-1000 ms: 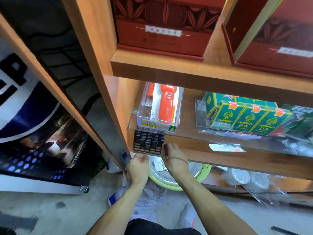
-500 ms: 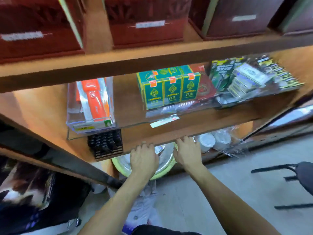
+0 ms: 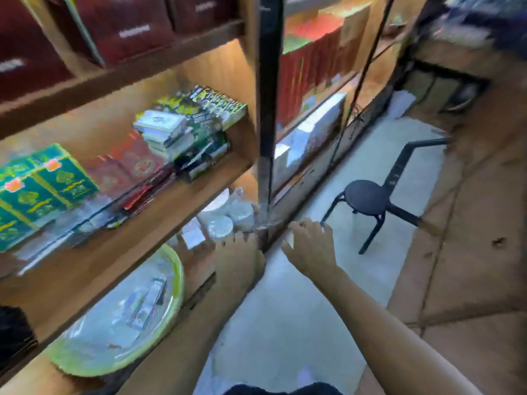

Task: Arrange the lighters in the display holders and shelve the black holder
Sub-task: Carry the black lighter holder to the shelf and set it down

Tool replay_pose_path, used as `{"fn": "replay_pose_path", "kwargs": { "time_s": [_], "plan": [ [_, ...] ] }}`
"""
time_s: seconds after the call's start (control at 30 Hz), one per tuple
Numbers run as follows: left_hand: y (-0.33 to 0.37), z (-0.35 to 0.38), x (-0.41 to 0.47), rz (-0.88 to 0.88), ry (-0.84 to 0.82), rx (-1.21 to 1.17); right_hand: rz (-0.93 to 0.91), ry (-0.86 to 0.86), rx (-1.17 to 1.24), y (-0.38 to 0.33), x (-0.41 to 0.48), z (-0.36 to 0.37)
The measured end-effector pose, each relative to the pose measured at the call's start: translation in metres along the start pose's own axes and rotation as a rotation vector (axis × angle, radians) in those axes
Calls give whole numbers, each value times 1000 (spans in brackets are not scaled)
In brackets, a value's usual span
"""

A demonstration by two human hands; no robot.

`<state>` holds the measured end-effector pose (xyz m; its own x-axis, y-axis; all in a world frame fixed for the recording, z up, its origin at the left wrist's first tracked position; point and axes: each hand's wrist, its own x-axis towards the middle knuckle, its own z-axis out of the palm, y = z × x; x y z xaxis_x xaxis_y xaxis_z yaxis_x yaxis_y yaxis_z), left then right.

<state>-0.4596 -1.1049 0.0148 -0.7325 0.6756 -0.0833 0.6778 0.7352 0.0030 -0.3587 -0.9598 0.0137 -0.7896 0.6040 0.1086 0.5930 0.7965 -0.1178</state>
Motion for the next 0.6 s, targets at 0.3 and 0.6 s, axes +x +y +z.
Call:
{"fn": "replay_pose_path", "kwargs": {
  "time_s": [0.3, 0.6],
  "plan": [
    [189, -31, 33, 337, 89, -12, 307, -10, 32, 191, -35, -69],
    [335, -43, 72, 679, 108, 21, 587, -38, 75, 311, -60, -80]
  ]
}}
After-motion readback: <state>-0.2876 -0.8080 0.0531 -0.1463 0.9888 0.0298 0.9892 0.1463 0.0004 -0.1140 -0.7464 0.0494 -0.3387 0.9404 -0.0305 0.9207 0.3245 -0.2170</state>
